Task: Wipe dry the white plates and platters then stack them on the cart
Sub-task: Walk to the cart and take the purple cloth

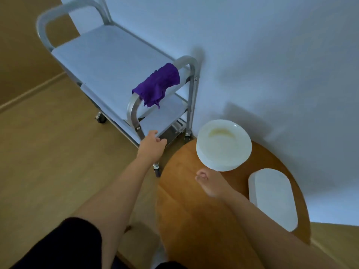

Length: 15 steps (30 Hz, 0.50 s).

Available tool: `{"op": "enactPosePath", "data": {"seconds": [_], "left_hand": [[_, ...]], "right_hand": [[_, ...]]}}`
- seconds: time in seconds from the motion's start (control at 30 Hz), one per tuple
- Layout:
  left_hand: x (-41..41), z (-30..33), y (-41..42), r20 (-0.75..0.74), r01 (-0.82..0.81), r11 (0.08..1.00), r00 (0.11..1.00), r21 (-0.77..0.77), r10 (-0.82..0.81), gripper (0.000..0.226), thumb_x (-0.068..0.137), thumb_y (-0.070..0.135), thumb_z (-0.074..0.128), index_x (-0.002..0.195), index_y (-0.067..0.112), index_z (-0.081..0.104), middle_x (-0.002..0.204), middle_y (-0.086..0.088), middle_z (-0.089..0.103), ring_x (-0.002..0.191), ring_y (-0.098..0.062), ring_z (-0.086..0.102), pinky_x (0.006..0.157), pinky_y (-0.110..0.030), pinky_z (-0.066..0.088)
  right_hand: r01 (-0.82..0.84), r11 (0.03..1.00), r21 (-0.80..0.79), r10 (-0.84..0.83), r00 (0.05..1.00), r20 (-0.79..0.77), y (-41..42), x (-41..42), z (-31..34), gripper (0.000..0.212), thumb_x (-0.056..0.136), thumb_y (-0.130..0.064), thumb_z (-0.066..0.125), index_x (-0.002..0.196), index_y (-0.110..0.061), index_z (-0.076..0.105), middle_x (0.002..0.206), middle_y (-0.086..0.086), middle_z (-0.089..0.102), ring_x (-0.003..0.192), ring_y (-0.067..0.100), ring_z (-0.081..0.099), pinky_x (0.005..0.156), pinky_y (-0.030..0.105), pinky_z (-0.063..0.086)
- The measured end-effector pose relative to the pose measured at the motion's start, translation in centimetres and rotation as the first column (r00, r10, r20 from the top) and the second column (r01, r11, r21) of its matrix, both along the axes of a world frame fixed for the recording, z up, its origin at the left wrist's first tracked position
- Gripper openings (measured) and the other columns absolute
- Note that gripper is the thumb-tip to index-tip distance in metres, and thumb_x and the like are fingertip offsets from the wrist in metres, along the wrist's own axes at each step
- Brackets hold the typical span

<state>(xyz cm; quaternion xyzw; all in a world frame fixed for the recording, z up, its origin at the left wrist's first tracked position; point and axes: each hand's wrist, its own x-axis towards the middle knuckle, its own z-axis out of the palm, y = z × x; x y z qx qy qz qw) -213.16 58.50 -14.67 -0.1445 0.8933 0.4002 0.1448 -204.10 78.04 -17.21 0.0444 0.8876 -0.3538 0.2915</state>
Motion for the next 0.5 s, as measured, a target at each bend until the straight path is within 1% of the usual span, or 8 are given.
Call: {"op": "enactPosePath", "data": {"seconds": [0.07, 0.1, 0.17, 0.23, 0.3, 0.33, 0.4, 0.5], "left_hand": [[-2.7, -0.1, -1.2, 0.034, -0.133, 0.983, 0.991, 0.128, 0.129, 0.053, 0.093, 0.03, 0.053, 0.14, 0.013, 0.034, 0.123, -0.009, 0.055, 0.092, -0.017, 0.053, 0.085, -0.034, 0.044], [-3.9, -0.1, -1.7, 0.081, -0.221, 0.953, 0.975, 0.208, 0.208, 0.056, 0.093, 0.033, 0.053, 0.141, 0.014, 0.033, 0.129, -0.01, 0.051, 0.097, -0.018, 0.055, 0.087, -0.035, 0.045], [-6.2, -0.2, -2.5, 0.191, -0.365, 0.858, 0.93, 0.361, 0.315, 0.063, 0.092, 0.039, 0.054, 0.145, 0.018, 0.027, 0.141, -0.009, 0.041, 0.119, -0.025, 0.049, 0.097, -0.04, 0.044], [-8.4, -0.1, -2.9, 0.303, -0.46, 0.748, 0.886, 0.479, 0.351, 0.07, 0.089, 0.045, 0.057, 0.146, 0.022, 0.024, 0.145, -0.006, 0.035, 0.126, -0.026, 0.043, 0.093, -0.04, 0.044], [-10.3, 0.3, -2.8, 0.39, -0.526, 0.627, 0.849, 0.574, 0.355, 0.073, 0.084, 0.049, 0.063, 0.143, 0.024, 0.028, 0.14, -0.003, 0.037, 0.124, -0.024, 0.043, 0.086, -0.039, 0.044], [-11.0, 0.4, -2.7, 0.42, -0.551, 0.569, 0.834, 0.611, 0.357, 0.074, 0.081, 0.05, 0.066, 0.141, 0.025, 0.03, 0.137, -0.003, 0.038, 0.124, -0.024, 0.043, 0.084, -0.039, 0.043], [-12.3, 0.6, -2.2, 0.464, -0.586, 0.459, 0.81, 0.668, 0.359, 0.077, 0.077, 0.05, 0.07, 0.138, 0.026, 0.03, 0.135, -0.003, 0.039, 0.126, -0.026, 0.041, 0.088, -0.042, 0.042], [-13.2, 0.5, -1.6, 0.517, -0.63, 0.296, 0.768, 0.719, 0.378, 0.085, 0.072, 0.051, 0.074, 0.139, 0.027, 0.026, 0.134, -0.005, 0.041, 0.117, -0.028, 0.044, 0.09, -0.046, 0.042]], "right_hand": [[0.099, 0.994, -0.056, -0.099, 0.995, -0.009, -2.7, -1.6, 0.2, 0.031, 0.099, -0.022, 0.044, 0.116, 0.0, 0.058, 0.107, 0.015, 0.063, 0.093, 0.023, 0.056, 0.085, 0.032, 0.044], [0.14, 0.987, -0.083, -0.141, 0.99, -0.014, -3.8, -2.2, 0.3, 0.03, 0.098, -0.022, 0.045, 0.116, -0.003, 0.058, 0.104, 0.011, 0.062, 0.091, 0.018, 0.053, 0.083, 0.03, 0.042], [0.165, 0.981, -0.102, -0.169, 0.985, -0.029, -5.1, -3.0, 0.2, 0.025, 0.097, -0.023, 0.047, 0.112, -0.008, 0.06, 0.096, 0.002, 0.057, 0.088, 0.013, 0.05, 0.08, 0.025, 0.039], [0.171, 0.982, -0.078, -0.172, 0.985, -0.005, -5.5, -3.3, 0.1, 0.018, 0.099, -0.023, 0.043, 0.097, -0.013, 0.057, 0.086, -0.002, 0.053, 0.078, 0.01, 0.048, 0.073, 0.021, 0.039], [0.181, 0.983, -0.038, -0.179, 0.983, 0.036, -5.3, -3.4, 0.0, 0.024, 0.101, -0.022, 0.036, 0.087, -0.012, 0.053, 0.08, 0.0, 0.053, 0.073, 0.009, 0.049, 0.069, 0.018, 0.041], [0.182, 0.983, -0.025, -0.182, 0.983, 0.025, -5.0, -3.4, -0.3, 0.026, 0.101, -0.021, 0.035, 0.088, -0.011, 0.055, 0.082, 0.001, 0.055, 0.075, 0.009, 0.051, 0.071, 0.019, 0.042], [0.248, 0.968, -0.035, -0.247, 0.968, 0.033, -4.2, -3.1, -0.8, 0.023, 0.099, -0.023, 0.039, 0.094, -0.01, 0.058, 0.087, -0.001, 0.058, 0.081, 0.008, 0.053, 0.074, 0.021, 0.042], [0.263, 0.965, -0.016, -0.262, 0.964, 0.041, -3.3, -2.7, -1.3, 0.017, 0.097, -0.024, 0.045, 0.106, -0.017, 0.058, 0.094, -0.009, 0.057, 0.087, 0.003, 0.052, 0.07, 0.012, 0.039]]}}
